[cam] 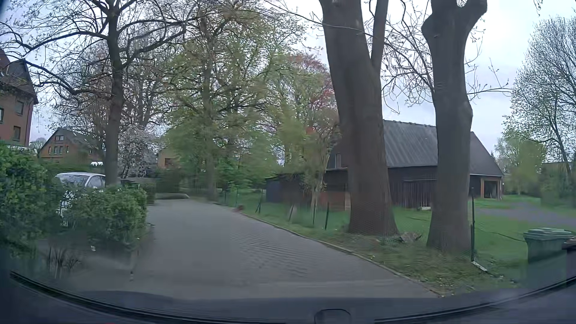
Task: Follow the waypoints while adhering to traffic rules and regulations
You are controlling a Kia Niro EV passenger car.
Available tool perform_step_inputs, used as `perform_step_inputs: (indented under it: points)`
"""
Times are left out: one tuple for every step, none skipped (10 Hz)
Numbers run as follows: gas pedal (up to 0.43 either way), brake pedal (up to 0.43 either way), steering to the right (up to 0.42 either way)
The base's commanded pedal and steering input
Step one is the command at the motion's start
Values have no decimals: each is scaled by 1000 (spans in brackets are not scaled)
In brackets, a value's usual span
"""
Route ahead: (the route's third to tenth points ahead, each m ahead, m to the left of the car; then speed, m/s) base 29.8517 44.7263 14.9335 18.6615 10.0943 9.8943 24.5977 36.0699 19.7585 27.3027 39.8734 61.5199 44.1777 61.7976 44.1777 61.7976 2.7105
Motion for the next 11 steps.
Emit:
perform_step_inputs:
  points:
    - [98, 0, -76]
    - [98, 0, -87]
    - [98, 6, -100]
    - [98, 0, -114]
    - [98, 0, -125]
    - [98, 0, -139]
    - [98, 0, -154]
    - [98, 0, -165]
    - [98, 0, -167]
    - [98, 0, -167]
    - [98, 0, -169]
